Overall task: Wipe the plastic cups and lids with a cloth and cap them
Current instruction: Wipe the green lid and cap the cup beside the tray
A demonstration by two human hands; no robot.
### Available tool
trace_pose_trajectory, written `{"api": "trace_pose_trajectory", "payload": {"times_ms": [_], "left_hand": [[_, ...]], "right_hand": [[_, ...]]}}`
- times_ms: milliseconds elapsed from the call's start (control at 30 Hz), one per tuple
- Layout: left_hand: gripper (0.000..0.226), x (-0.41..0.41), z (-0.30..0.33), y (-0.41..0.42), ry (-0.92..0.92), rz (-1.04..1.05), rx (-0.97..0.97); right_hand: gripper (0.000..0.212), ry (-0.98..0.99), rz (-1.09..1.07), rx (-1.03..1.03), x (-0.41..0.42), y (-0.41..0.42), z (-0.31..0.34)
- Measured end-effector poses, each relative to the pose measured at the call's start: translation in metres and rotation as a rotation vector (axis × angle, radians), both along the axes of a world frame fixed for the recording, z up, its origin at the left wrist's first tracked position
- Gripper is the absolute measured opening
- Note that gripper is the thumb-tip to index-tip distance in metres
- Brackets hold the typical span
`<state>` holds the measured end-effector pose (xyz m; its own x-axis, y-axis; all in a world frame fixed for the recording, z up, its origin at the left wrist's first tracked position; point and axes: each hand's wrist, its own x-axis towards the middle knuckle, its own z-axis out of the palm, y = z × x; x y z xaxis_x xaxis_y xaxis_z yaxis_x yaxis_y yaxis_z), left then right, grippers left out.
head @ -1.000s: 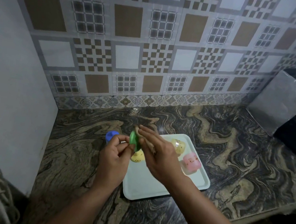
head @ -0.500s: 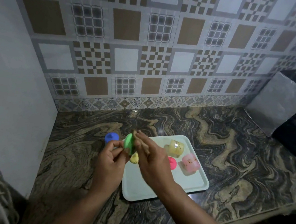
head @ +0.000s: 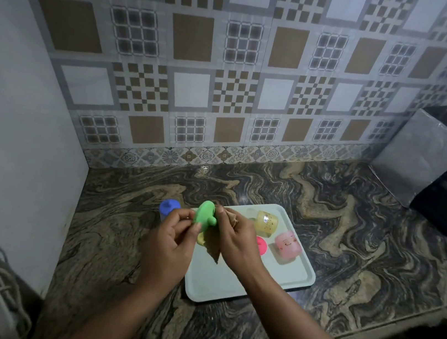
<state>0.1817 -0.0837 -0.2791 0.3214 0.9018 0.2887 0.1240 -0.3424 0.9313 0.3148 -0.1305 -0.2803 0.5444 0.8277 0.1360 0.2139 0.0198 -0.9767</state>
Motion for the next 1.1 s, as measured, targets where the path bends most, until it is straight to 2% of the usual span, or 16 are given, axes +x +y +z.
{"api": "trace_pose_trajectory", "payload": {"times_ms": [67,200,333,400,500,567,633,667,767,800,900,933,967,1000,1067,1100], "left_hand": [[0.028,0.005,0.001,-0.002,-0.059,0.015,-0.026],[0.019,0.015,-0.003,-0.003,-0.12,0.013,-0.043],[0.026,0.017,-0.009,-0.007,-0.061,-0.03,-0.018],[0.025,0.017,-0.009,-0.003,-0.032,-0.001,-0.002],[0.026,0.017,-0.005,0.002,0.032,0.029,0.03],[0.022,0.021,-0.002,0.002,0.101,0.012,0.076],[0.011,0.028,0.001,-0.003,0.222,-0.022,0.228],[0.009,0.033,0.003,-0.007,0.265,-0.039,0.3],[0.027,0.047,0.003,-0.011,0.275,-0.046,0.339],[0.028,0.051,0.002,-0.011,0.269,-0.051,0.332],[0.015,0.059,0.003,-0.014,0.251,-0.078,0.342],[0.011,0.062,0.005,-0.018,0.225,-0.09,0.345],[0.01,0.066,0.006,-0.025,0.179,-0.094,0.342],[0.013,0.068,0.007,-0.031,0.131,-0.081,0.338],[0.014,0.073,0.006,-0.037,0.096,-0.026,0.305],[0.013,0.077,0.005,-0.034,0.096,-0.009,0.268]], "right_hand": [[0.039,0.118,-0.013,-0.024,-0.001,0.0,0.002],[0.039,0.743,0.031,-0.094,-0.011,-0.004,0.004],[0.04,1.015,0.086,-0.08,0.003,-0.008,0.006],[0.033,0.893,0.003,-0.047,0.014,-0.008,0.0],[0.029,0.232,-0.156,0.137,0.036,-0.016,-0.011],[0.033,-0.17,-0.068,0.264,0.039,-0.022,-0.009],[0.037,-0.495,0.089,0.301,0.035,-0.024,-0.014],[0.037,-0.526,0.13,0.269,0.037,-0.021,-0.015],[0.037,-0.16,0.091,0.073,0.051,-0.014,-0.007],[0.037,-0.169,0.068,0.071,0.053,-0.018,-0.004],[0.036,-0.541,0.093,0.308,0.053,-0.038,-0.005],[0.036,-0.567,0.095,0.347,0.058,-0.04,-0.01],[0.036,-0.518,0.084,0.314,0.065,-0.04,-0.013],[0.036,-0.383,0.065,0.223,0.074,-0.035,-0.012],[0.042,0.057,0.032,-0.074,0.096,-0.022,-0.007],[0.045,0.191,-0.008,-0.196,0.104,-0.019,-0.007]]}}
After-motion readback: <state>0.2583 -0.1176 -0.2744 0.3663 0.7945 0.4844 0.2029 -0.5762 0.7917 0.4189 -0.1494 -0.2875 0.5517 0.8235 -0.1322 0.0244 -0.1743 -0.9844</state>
